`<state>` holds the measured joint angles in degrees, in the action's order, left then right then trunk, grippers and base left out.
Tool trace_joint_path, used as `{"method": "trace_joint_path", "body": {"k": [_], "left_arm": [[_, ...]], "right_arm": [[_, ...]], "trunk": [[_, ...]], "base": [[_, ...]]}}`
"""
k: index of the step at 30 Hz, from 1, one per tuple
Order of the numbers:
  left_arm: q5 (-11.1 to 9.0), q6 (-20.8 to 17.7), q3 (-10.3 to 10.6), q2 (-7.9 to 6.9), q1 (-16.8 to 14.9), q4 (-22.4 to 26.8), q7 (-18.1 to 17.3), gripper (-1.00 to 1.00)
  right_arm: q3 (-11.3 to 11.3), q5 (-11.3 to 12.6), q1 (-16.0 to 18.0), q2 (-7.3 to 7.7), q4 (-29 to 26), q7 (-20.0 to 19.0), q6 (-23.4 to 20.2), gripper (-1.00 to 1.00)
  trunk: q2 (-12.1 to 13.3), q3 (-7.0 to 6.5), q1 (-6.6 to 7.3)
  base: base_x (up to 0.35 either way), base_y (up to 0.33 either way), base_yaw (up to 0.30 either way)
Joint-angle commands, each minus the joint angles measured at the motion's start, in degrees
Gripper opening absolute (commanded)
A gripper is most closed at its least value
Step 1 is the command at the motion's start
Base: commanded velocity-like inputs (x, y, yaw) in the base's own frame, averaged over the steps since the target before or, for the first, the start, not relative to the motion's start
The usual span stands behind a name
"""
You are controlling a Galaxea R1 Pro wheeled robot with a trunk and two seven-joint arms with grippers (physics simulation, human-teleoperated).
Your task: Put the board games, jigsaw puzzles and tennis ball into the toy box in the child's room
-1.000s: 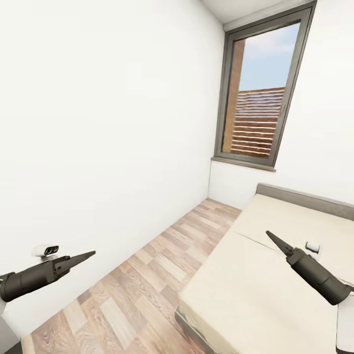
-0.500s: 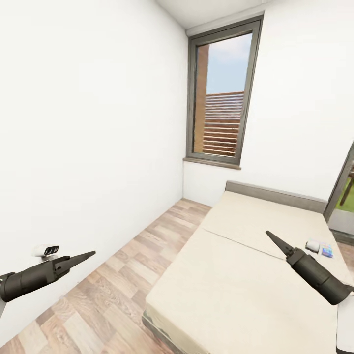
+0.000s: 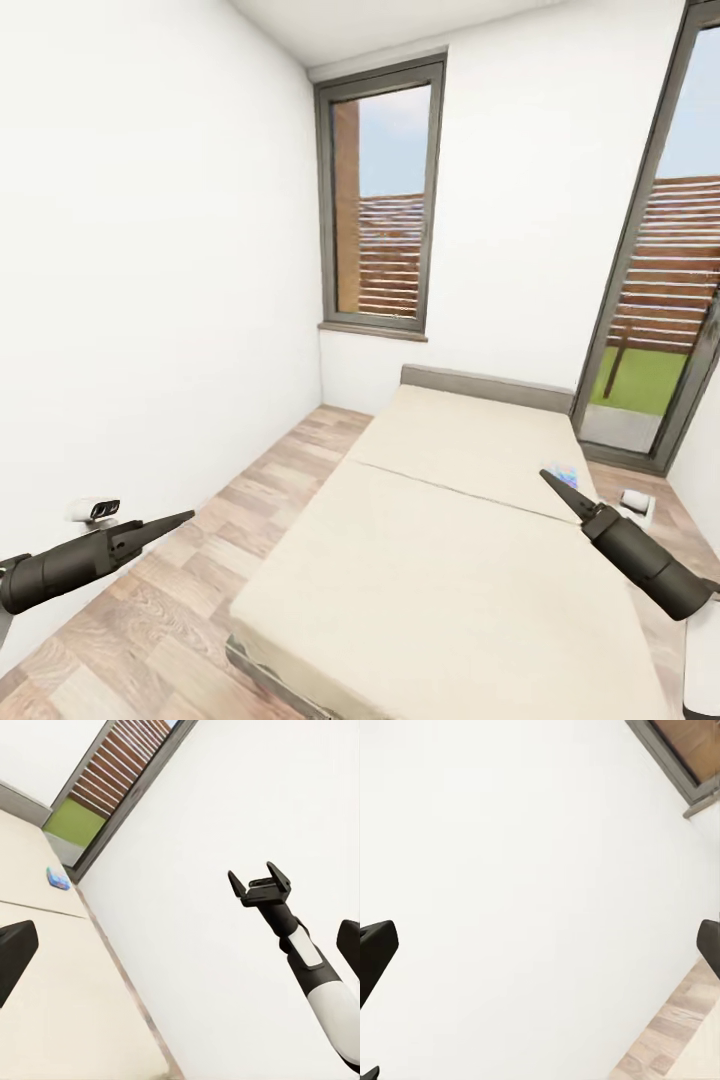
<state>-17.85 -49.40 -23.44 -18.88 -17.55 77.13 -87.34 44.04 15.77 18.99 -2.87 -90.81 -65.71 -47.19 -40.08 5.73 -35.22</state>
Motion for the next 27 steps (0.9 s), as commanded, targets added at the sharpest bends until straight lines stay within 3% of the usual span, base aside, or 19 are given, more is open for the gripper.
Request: {"method": "trace_joint_path", "body": {"k": [1, 16, 27], "left_arm": [[0.01, -0.61, -0.02, -0.05, -0.03, 0.03, -0.2, 1.0], [0.02, -0.61, 0.02, -0.03, -0.03, 0.04, -0.12, 1.0], [0.03, -0.61, 0.06, -0.02, -0.03, 0.04, -0.11, 1.0]], "right_arm": [[0.09, -0.09, 0.08, -0.08, 0.02, -0.12, -0.3, 1.0], [0.05, -0.28, 0.08, -0.11, 0.02, -0.03, -0.2, 1.0], [0.02, -0.13, 0.08, -0.12, 0.02, -0.05, -0.24, 1.0]], "trunk": [[-0.09, 0.06, 0.0], [-0.09, -0.48, 0.0], [-0.09, -0.53, 0.0]], "base": [[-0.146, -0.223, -0.28], [-0.075, -0.232, -0.271], [-0.001, -0.29, -0.039]]}}
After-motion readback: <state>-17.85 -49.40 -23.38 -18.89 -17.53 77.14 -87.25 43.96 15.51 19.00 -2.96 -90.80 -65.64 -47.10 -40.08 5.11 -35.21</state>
